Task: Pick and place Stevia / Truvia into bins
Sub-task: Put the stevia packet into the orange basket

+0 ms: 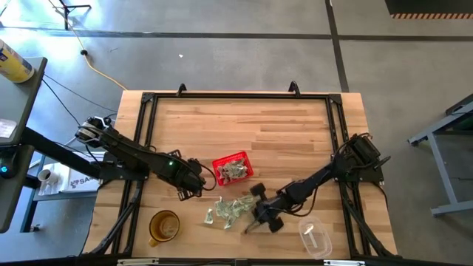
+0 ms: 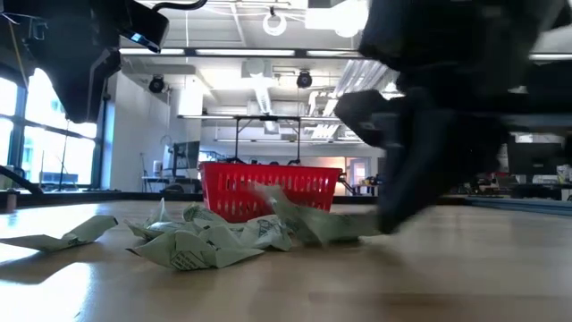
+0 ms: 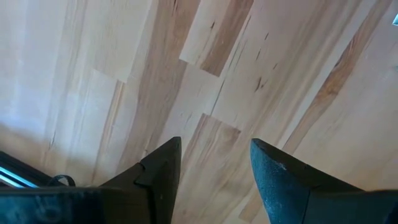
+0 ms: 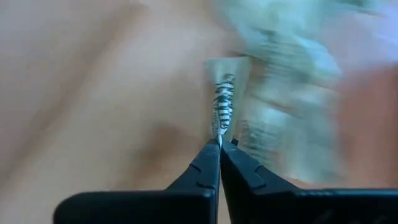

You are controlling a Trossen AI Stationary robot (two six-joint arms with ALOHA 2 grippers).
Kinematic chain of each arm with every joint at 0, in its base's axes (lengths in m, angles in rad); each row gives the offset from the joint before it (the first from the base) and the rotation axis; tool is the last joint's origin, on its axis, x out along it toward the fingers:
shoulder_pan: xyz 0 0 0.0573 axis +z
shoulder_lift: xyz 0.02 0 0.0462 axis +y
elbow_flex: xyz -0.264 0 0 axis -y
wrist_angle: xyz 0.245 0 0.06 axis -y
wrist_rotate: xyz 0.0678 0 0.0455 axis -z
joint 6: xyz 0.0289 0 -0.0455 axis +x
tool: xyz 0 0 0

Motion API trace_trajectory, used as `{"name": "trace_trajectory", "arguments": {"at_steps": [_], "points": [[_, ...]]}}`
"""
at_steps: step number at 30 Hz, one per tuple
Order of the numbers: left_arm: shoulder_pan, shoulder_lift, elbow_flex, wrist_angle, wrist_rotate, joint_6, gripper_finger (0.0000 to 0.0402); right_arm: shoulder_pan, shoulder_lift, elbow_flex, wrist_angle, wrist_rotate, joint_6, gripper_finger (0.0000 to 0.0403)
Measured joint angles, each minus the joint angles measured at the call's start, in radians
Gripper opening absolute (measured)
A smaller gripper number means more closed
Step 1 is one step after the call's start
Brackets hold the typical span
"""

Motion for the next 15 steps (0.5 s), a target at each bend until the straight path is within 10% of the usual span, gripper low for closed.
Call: {"name": "trace_trajectory", "arguments": {"at_steps": [15], "points": [[0.0,0.0,0.0,0.013,-0.03,-0.002,0.0225,-0.209,-0.097,0.132,-0.182,0.285,0.165,0.0003]]}}
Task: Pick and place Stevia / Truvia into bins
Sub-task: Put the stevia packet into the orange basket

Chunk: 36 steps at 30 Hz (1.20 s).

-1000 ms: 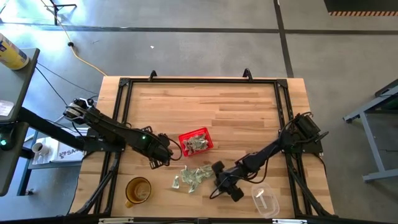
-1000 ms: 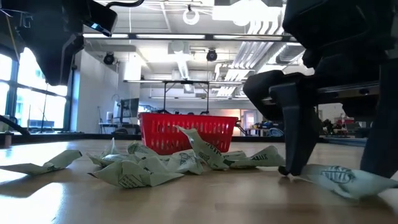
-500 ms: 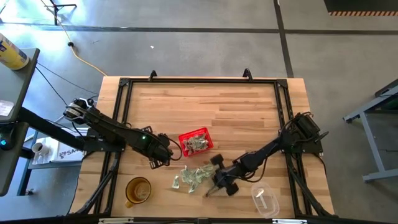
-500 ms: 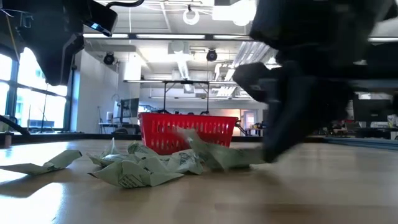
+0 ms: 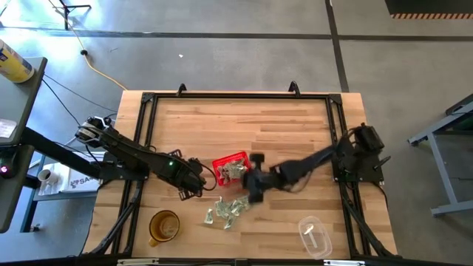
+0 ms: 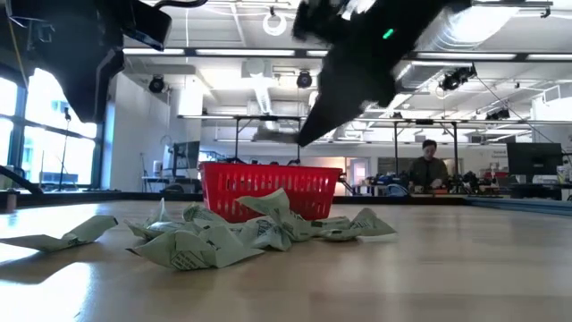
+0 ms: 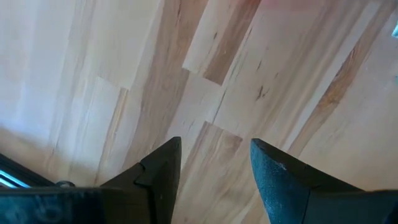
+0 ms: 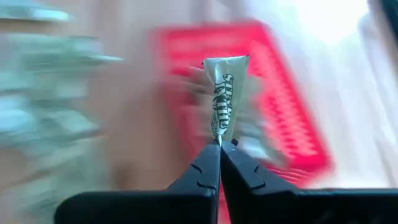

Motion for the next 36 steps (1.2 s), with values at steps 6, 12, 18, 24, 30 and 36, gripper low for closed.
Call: {"name": "trace_trajectory", "arguments": {"at_steps": [6,12,18,24,30,36], "points": [[0.012,0.0,-0.01,0.084,0.083,0.002,0.0225,-0.156,0.007,0.0,0.042,-0.221,0.023,0.0006],[0.036,0.001,-0.108,0.248,0.243,-0.101,0.0225,-0.225,0.007,-0.001,0.039,-0.336,0.057,0.0069],[0.033,0.001,-0.153,0.427,0.32,-0.242,0.0225,-0.221,0.004,0.0,0.002,-0.355,0.067,0.0193],[0.033,0.001,-0.153,0.553,0.335,-0.42,0.0225,-0.214,-0.052,0.0,-0.154,-0.334,0.036,0.028],[0.03,0.015,-0.153,0.614,0.315,-0.612,0.0225,-0.207,-0.153,0.0,-0.232,-0.242,-0.121,0.0293],[-0.046,0.076,-0.153,0.629,0.315,-0.825,0.0225,-0.271,-0.173,0.0,-0.397,-0.226,-0.152,0.0293]]}}
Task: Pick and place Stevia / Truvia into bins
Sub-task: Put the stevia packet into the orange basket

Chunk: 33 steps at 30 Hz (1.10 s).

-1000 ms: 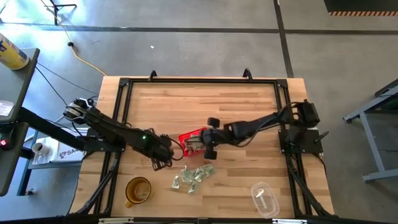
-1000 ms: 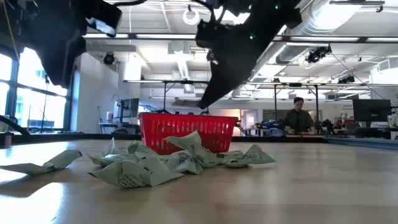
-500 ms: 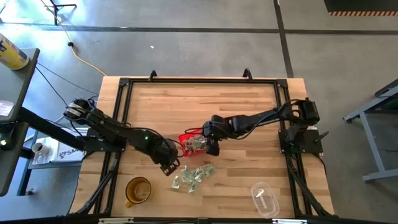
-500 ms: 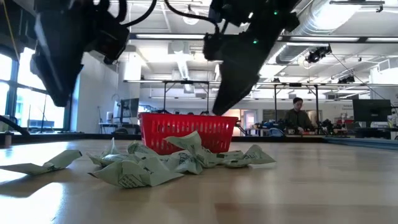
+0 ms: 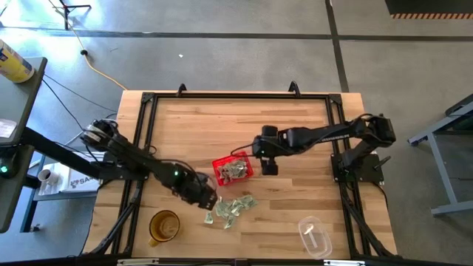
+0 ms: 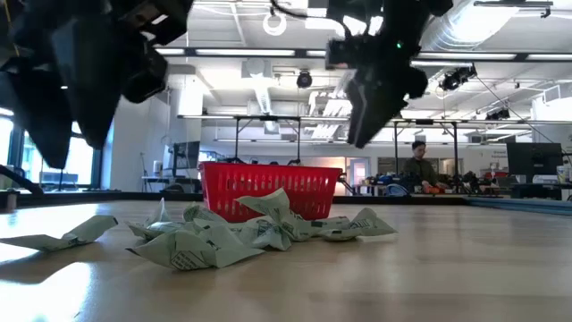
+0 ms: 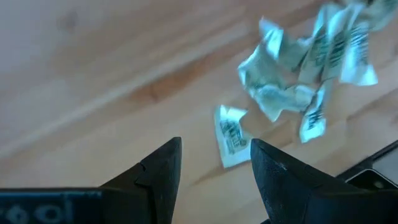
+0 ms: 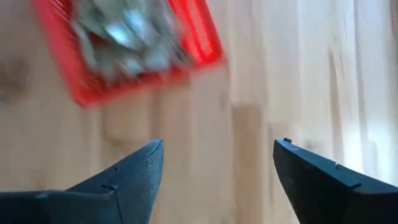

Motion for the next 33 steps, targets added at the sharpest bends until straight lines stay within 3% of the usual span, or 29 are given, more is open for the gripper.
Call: {"name": "trace_trajectory", "arguments": {"at_steps": [5,10,22,26,31,33], "points": [[-0.049,0.063,0.0,0.118,-0.002,-0.137,0.0225,-0.047,0.002,-0.018,-0.03,0.021,-0.008,0.0293],[-0.054,0.157,0.052,0.141,0.001,-0.154,0.0225,-0.078,0.001,-0.078,0.004,0.009,-0.009,0.0293],[-0.052,0.318,0.184,-0.042,0.013,-0.093,0.022,-0.089,0.0,-0.182,0.035,-0.007,0.01,0.0293],[-0.037,0.319,0.183,-0.11,-0.001,-0.023,0.0171,-0.09,0.0,-0.181,0.054,-0.017,0.02,0.0293],[0.017,0.32,0.18,-0.186,-0.028,0.171,0.0051,-0.089,-0.019,-0.181,0.035,-0.012,0.061,0.0293],[0.052,0.317,0.18,-0.222,-0.056,0.258,0.0021,-0.089,-0.04,-0.181,0.022,-0.009,0.089,0.0293]]}}
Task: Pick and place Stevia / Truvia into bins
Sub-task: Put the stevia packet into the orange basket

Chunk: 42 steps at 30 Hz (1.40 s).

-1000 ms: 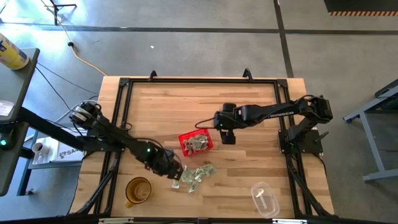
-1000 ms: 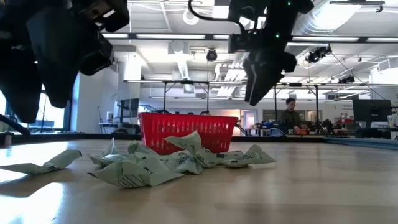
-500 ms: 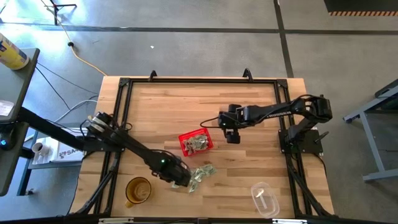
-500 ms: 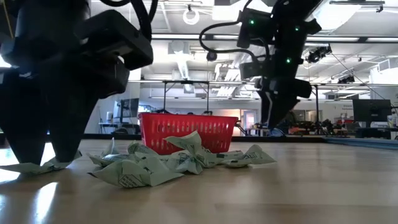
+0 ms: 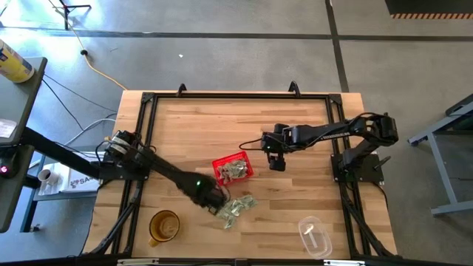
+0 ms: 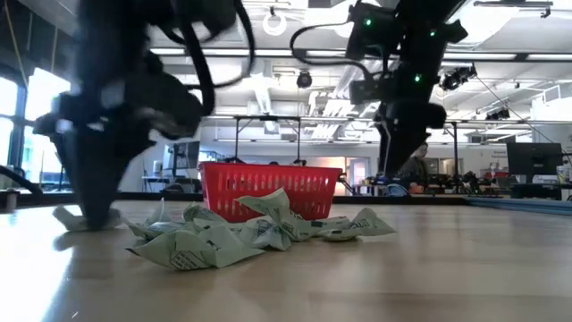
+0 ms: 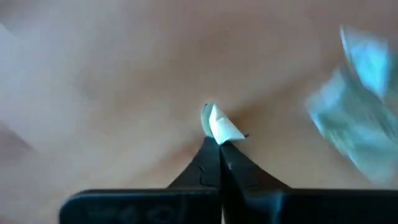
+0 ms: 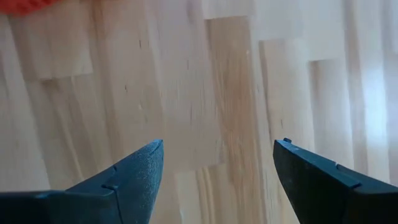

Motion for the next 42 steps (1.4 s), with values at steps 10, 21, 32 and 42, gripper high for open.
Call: {"name": "trace_trajectory", "arguments": {"at_steps": [10,21,32,42], "points": [[0.198,-0.139,0.134,-0.319,-0.254,0.444,0.0031,0.0,-0.149,0.001,-0.094,0.149,0.197,0.0293],[0.386,-0.102,0.167,0.121,-0.07,0.821,0.0086,0.051,-0.181,0.001,-0.198,0.147,0.379,0.0293],[0.315,-0.145,0.168,0.036,0.002,0.728,0.023,0.215,-0.171,0.001,0.004,-0.083,0.105,0.0293],[0.136,-0.29,0.168,-0.18,-0.108,0.517,0.0248,0.278,0.086,0.002,0.323,-0.383,-0.032,0.0293]]}}
